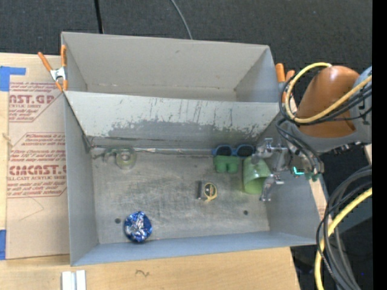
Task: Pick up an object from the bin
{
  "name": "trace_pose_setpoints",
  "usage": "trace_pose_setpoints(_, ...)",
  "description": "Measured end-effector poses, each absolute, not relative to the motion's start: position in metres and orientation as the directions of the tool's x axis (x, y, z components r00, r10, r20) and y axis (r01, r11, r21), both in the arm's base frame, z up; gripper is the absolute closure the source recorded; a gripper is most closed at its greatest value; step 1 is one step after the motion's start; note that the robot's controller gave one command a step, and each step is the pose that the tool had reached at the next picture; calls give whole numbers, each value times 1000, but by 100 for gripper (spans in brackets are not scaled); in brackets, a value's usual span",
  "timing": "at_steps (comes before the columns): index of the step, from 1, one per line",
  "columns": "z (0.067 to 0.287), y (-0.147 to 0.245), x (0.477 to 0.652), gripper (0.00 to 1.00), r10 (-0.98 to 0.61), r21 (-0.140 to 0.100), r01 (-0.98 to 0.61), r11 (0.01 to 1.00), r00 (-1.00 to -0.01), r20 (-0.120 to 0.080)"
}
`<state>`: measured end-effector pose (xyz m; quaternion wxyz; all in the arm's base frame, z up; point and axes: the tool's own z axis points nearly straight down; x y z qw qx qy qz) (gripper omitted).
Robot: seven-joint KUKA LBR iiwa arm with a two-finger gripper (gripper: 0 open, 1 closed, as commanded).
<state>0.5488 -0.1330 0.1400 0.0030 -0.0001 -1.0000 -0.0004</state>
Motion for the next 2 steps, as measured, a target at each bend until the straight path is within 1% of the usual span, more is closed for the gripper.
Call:
trace_pose_setpoints(1,111,-137,555,0,49,-1,49,999,-999,-6)
trace_pose_setpoints(2,108,-136,554,100,49,0,49,999,-999,-2)
